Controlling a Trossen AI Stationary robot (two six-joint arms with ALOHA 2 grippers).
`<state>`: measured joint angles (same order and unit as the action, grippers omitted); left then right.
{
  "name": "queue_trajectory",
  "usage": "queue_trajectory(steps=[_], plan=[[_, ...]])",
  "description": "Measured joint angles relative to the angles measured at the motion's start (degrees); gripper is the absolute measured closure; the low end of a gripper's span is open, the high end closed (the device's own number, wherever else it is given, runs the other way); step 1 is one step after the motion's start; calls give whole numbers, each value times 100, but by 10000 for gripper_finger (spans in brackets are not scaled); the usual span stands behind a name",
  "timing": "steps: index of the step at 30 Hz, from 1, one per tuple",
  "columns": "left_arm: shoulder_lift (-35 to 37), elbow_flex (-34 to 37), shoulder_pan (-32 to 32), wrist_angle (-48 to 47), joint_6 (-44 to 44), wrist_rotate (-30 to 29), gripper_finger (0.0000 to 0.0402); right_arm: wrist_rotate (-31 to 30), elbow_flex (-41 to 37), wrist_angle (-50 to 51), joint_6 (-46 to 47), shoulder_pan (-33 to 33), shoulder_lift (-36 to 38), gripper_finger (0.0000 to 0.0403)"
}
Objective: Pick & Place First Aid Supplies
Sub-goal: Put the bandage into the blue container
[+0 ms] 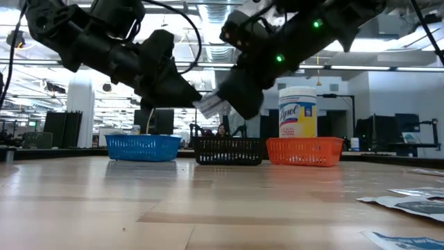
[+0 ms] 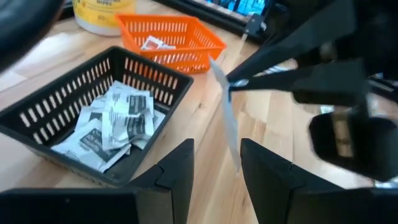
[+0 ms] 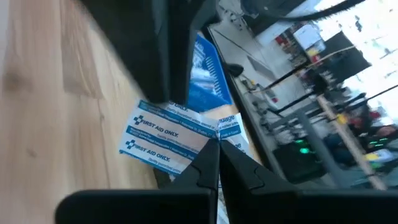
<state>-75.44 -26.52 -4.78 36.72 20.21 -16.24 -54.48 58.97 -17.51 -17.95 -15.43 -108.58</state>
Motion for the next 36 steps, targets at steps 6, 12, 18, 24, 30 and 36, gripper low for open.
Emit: queue_trajectory(steps=[6,12,18,24,30,36], plan=[[-160,0,46,182,-2,-3,270,481,12,32,400,163,-24,403],[-162,0,61,192,-132,-1,276,512,12,-38,547,183,-43,403],[-162,0,61,191,-361,1,339,514,12,-407,944,184,-39,403],[-162,0,61,195,-524,1,394,514,12,-398,812,184,-39,393],[-162,0,61,189,-541,1,395,514,12,-408,765,127,-39,344],[-162,0,61,184,-801,1,395,496,10,-418,414,-32,1,286]])
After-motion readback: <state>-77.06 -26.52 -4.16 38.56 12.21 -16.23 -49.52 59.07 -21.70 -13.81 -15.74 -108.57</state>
